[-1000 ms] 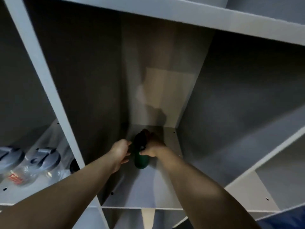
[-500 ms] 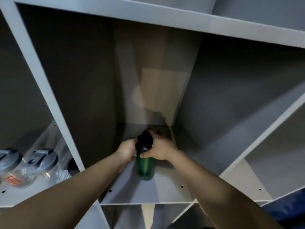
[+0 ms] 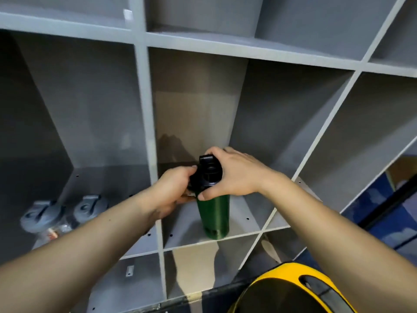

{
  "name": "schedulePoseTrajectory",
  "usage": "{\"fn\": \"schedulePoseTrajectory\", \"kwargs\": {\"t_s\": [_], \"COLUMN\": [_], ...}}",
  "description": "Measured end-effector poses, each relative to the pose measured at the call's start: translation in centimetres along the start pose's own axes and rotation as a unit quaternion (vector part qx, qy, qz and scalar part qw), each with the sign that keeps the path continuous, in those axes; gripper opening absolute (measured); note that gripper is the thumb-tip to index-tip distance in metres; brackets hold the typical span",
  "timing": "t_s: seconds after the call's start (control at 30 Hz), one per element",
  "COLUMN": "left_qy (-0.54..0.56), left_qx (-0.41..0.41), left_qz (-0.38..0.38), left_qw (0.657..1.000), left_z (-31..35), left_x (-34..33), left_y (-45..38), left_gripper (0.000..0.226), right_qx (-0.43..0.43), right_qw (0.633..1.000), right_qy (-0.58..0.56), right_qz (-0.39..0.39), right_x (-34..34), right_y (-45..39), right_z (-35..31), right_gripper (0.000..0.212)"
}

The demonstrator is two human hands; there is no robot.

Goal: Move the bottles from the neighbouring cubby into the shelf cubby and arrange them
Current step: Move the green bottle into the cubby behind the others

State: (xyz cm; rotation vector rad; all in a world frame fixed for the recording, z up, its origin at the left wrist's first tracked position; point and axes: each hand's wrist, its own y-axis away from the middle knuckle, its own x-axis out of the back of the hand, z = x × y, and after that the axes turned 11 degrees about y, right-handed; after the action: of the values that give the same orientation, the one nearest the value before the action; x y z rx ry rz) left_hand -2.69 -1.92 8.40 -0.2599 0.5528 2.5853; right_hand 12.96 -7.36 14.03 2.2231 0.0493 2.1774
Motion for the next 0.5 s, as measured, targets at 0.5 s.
{"fn": "schedulePoseTrajectory", "kwargs": {"t_s": [0.5], "left_qy": [-0.039], "left_qx": [-0.027], "left_qz": [0.011], "left_qw": [0.999], "left_z": [4.9], "left_x": [25.4], "left_y": [12.2], "left_gripper": [0.025], "right_qx": [0.023], "right_qw": [0.998], "right_qy": [-0.059], "right_qz": [0.001], "right_x": [-0.6], "right_y": [-3.5], "right_z": [-27.2], "right_gripper": [0.093]}}
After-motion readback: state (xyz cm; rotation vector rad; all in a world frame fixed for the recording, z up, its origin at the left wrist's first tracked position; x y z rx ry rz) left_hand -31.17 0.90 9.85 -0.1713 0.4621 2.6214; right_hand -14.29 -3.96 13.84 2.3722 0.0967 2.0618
